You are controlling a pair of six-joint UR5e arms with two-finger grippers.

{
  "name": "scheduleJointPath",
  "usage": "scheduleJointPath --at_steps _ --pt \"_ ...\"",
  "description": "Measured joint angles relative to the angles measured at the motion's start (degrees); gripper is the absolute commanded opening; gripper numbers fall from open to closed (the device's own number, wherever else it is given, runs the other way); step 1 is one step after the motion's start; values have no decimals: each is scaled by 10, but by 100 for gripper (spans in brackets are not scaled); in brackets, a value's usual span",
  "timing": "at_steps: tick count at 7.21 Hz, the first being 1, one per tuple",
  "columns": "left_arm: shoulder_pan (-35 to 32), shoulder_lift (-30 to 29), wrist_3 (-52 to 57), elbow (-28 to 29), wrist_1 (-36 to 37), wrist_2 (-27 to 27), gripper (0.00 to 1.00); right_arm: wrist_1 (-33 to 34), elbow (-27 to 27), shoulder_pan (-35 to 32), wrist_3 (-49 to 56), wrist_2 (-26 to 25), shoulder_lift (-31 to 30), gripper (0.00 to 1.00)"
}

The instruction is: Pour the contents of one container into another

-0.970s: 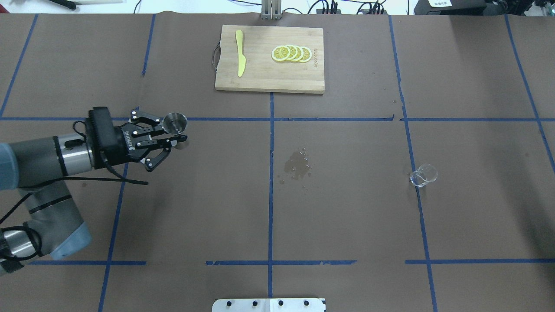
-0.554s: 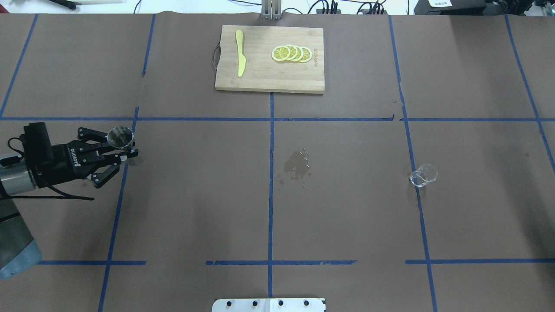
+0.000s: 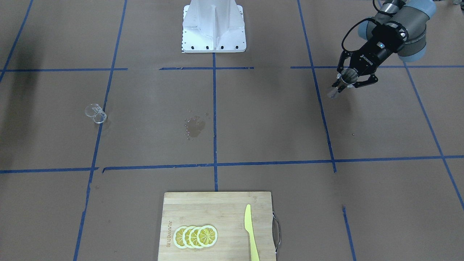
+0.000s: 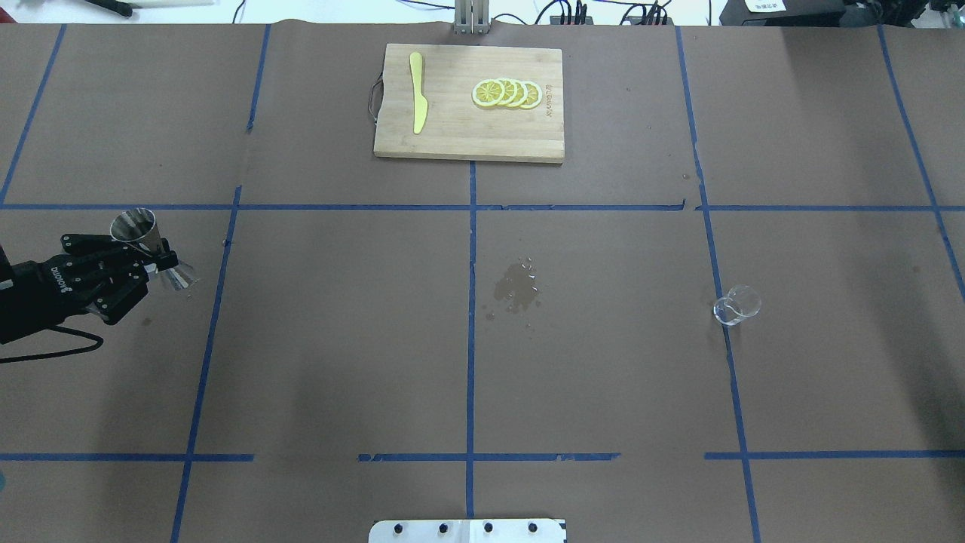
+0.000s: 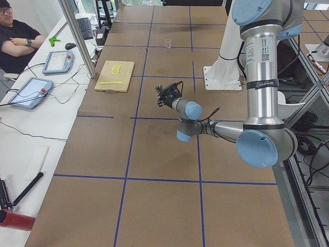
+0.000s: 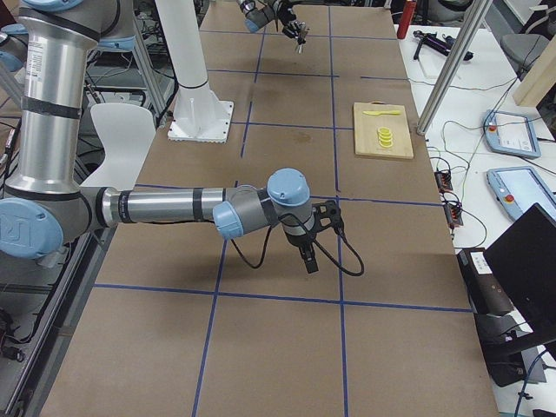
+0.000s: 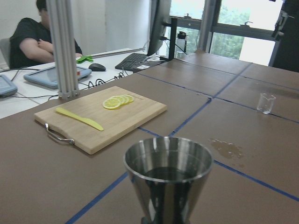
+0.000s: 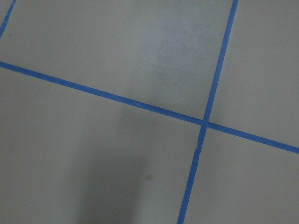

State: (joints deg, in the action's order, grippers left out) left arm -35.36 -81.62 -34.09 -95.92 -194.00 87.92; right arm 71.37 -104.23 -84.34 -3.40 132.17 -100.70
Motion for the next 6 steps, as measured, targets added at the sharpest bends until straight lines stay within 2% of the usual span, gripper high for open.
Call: scheduleJointPath --at_steps 2,4,6 --pt "59 22 -22 0 -1 -114 0 0 0 0 -1 0 0 100" --pt "156 44 -47 0 1 -252 0 0 -1 -1 -4 -1 0 100" --pt "218 64 -64 0 13 -348 0 0 -1 -4 -5 -1 0 100"
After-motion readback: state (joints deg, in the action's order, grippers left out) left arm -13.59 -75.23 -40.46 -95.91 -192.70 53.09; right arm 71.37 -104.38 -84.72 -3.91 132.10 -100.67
